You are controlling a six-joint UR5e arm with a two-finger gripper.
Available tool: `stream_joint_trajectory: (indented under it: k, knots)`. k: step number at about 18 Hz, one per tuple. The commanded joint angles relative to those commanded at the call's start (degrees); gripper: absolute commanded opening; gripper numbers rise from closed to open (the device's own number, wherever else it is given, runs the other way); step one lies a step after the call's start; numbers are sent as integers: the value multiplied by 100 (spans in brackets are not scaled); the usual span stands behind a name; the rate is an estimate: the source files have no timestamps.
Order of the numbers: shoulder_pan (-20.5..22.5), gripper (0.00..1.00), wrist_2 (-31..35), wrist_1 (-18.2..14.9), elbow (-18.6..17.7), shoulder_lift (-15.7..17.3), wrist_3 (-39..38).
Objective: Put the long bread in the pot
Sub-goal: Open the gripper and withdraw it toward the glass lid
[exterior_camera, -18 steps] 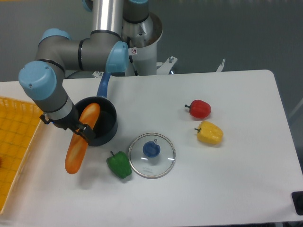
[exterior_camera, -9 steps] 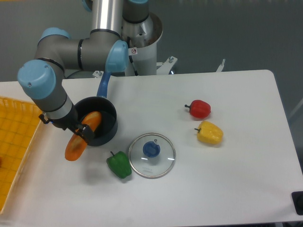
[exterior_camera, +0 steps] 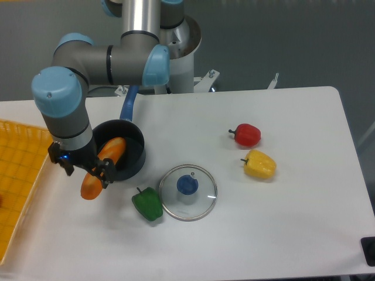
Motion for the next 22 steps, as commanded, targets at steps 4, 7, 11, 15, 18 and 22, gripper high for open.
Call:
stream_joint_trajectory:
  k: [4,7,11,15,18,22]
  knots:
    - [210,100,-9,167,61,-9,8]
    - [483,100,0,431,79,9,507]
    - [711,100,62,379,-96,17,1878]
    - [905,100,341,370,-228,26,2600]
    - [1002,100,527,221,-255,44,3074]
    - [1011,100,1122,-183,-272,70,4023]
